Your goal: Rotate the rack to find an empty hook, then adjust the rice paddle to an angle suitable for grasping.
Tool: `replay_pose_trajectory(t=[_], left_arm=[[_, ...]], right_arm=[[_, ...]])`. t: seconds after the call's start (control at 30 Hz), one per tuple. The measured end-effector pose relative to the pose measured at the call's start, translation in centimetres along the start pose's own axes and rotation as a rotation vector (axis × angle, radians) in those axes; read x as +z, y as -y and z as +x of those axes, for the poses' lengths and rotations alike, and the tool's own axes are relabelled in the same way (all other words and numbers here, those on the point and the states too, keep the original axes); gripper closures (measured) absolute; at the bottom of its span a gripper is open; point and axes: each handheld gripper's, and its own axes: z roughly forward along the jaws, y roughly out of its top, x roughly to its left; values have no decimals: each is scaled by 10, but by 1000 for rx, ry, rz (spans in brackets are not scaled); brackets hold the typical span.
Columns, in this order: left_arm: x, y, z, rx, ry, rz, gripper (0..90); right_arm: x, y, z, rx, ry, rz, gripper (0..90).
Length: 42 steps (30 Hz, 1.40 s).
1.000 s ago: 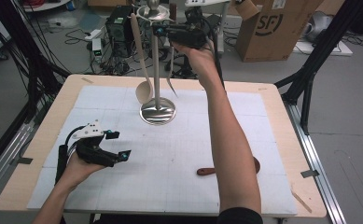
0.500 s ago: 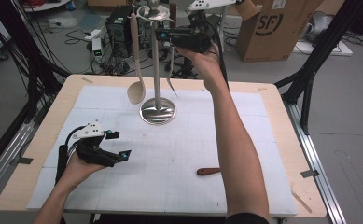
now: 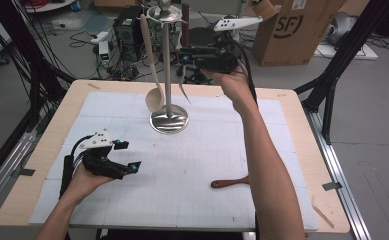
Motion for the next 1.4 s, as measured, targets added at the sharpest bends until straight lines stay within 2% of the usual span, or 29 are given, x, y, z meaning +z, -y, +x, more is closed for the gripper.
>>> replay_pose_trajectory(t=[0.17,0.47,0.77,1.1,1.23,1.4], left_arm=[[1,0,0,2,-2,4,119],[1,1,0,1,-6,12,119],[1,1,2,-4,-13,8,119],[2,1,2,-8,-13,3,119],[2,1,3,-3,-12,4,118],[2,1,3,-4,-15,2,118]], right_arm=[[-10,14,1,12,-1,8,619],[-25,45,4,40,-6,66,538],[-38,86,11,59,-14,128,517],[-60,127,16,103,-6,123,504],[-67,138,19,109,4,151,499],[-77,155,22,122,14,159,499]])
